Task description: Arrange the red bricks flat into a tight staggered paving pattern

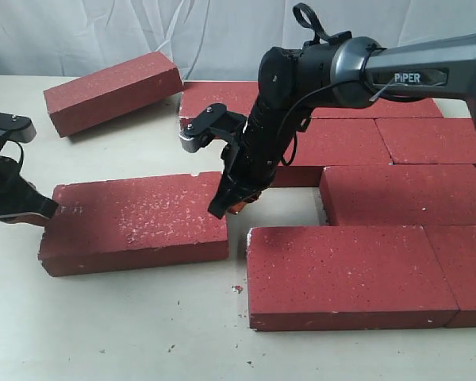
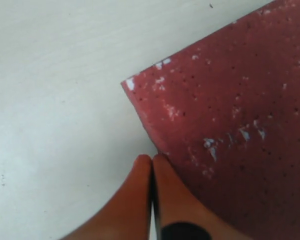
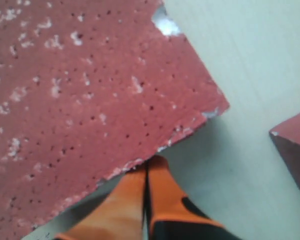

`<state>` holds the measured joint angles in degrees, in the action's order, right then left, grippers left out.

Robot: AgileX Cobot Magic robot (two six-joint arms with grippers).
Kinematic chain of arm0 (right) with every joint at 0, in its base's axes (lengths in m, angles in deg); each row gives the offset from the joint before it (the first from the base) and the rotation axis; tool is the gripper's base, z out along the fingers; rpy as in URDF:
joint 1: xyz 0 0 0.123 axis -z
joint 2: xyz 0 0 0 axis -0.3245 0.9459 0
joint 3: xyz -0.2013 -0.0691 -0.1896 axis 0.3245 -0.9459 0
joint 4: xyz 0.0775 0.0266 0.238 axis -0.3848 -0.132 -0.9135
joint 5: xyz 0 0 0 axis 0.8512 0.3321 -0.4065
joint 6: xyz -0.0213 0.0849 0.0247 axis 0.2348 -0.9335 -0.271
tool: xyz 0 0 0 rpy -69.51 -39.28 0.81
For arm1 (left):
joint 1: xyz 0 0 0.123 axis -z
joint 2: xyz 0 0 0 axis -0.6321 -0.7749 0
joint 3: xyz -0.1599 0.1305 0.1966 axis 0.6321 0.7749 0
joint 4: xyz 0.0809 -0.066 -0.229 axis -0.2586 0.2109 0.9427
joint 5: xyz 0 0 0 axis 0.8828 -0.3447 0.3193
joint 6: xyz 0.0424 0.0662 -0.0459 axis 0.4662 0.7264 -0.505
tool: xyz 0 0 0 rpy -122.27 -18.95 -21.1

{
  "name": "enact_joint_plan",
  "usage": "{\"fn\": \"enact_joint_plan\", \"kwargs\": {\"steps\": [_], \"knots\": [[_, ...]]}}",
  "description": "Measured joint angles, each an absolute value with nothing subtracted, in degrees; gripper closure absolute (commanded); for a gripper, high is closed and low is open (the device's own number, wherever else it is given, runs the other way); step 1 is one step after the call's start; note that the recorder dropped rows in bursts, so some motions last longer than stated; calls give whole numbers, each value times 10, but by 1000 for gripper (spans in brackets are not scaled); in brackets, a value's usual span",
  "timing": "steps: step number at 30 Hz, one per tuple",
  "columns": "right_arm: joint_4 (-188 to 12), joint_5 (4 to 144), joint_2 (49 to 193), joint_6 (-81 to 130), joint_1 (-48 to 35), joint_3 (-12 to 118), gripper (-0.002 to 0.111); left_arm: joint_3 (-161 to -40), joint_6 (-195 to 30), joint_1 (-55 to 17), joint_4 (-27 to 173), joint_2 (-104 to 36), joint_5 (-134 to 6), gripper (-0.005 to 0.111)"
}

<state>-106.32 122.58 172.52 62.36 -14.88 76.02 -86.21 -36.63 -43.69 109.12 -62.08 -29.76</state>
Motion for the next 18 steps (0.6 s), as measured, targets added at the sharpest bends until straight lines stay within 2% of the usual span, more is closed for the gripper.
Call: {"fn": "enact_joint_plan", "kwargs": {"steps": [18], "knots": [[-930, 1290, 1725, 603, -145, 760, 109, -862, -360, -437, 1091, -621, -329, 107]]}}
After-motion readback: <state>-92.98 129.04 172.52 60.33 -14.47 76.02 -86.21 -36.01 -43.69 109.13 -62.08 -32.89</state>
